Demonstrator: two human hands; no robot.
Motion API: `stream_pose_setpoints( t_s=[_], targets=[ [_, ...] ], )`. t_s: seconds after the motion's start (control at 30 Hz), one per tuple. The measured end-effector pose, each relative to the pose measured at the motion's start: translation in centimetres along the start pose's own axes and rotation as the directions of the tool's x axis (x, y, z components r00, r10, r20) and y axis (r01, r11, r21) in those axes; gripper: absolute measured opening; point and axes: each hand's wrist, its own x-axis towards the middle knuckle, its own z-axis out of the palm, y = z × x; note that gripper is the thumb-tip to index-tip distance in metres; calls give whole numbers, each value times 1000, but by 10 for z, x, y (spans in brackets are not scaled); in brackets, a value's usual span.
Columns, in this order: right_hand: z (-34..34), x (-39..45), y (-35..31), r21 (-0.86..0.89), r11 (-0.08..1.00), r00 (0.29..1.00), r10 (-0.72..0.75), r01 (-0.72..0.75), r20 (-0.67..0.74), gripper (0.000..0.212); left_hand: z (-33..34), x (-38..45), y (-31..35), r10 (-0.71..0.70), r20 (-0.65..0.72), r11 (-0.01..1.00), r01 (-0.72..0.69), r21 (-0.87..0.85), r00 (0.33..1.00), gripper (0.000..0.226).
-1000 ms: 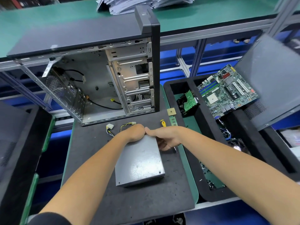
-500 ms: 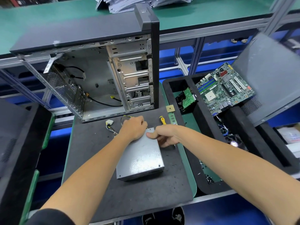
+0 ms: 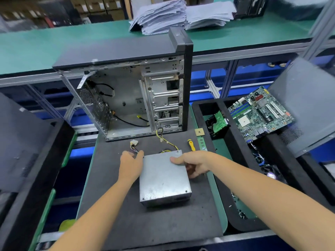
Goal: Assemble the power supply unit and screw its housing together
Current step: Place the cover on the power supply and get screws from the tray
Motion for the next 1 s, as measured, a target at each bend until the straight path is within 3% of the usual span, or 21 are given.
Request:
stream_pose_setpoints(
  t_s=[0.07,0.1,0.2,0.3,0.57,0.77,1.0],
  targets=[
    [5,-4,-1,-50,999,1000,8,-7,13,46,-3,-6,-2,-221,184,966,241,-93,958,65],
    [7,-6,-2,-55,998,1000,6,-6,7,45,-3,-9,-3,-261,262,949,296,-105,929,76],
    [10,-11,-1,-44,999,1000,-3,2,-13,41,-2,-18,-8,-256,394,945,314,-91,883,90],
    [13,-12,1,-42,999,999,-9,7,-45,43,1,-23,-10,-238,398,958,282,-55,886,89],
    [20,-7,1,-41,998,990,-53,48,-133,42,7,-22,-11,-214,368,946,286,-153,905,89],
    [19,-9,2,-17,998,988,-55,53,-142,41,2,-19,-3,-193,440,942,292,-168,877,78],
    [18,-11,5,39,998,991,-51,56,-123,38,3,-17,-5,-229,446,946,306,-110,865,91]
  ],
)
